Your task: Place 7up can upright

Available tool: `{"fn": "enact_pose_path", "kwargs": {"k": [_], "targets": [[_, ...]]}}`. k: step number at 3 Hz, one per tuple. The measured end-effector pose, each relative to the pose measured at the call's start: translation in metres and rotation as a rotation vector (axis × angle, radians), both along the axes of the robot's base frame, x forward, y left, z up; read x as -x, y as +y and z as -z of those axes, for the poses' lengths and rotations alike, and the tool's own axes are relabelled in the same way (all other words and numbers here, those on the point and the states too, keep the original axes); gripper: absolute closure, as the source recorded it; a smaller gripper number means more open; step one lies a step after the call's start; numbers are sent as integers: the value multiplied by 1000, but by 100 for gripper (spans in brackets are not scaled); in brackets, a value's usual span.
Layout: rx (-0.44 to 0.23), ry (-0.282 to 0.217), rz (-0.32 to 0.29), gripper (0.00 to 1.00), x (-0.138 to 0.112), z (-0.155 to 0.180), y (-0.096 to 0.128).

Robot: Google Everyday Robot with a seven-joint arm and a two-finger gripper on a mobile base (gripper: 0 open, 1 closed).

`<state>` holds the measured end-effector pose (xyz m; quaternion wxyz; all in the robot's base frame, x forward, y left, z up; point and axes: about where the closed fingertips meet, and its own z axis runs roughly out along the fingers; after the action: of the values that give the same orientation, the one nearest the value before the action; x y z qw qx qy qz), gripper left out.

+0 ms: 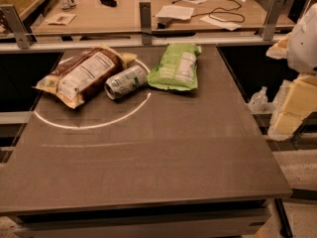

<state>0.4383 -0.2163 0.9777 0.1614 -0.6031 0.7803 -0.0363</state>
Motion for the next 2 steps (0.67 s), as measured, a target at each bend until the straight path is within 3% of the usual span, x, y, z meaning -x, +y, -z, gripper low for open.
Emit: {"fn": "enact_pose_path", "kwargs": {"k": [1, 2], "targets": [[-2, -5, -3, 0, -1, -1, 1], [-18, -16, -57, 0, -12, -7, 12]]}}
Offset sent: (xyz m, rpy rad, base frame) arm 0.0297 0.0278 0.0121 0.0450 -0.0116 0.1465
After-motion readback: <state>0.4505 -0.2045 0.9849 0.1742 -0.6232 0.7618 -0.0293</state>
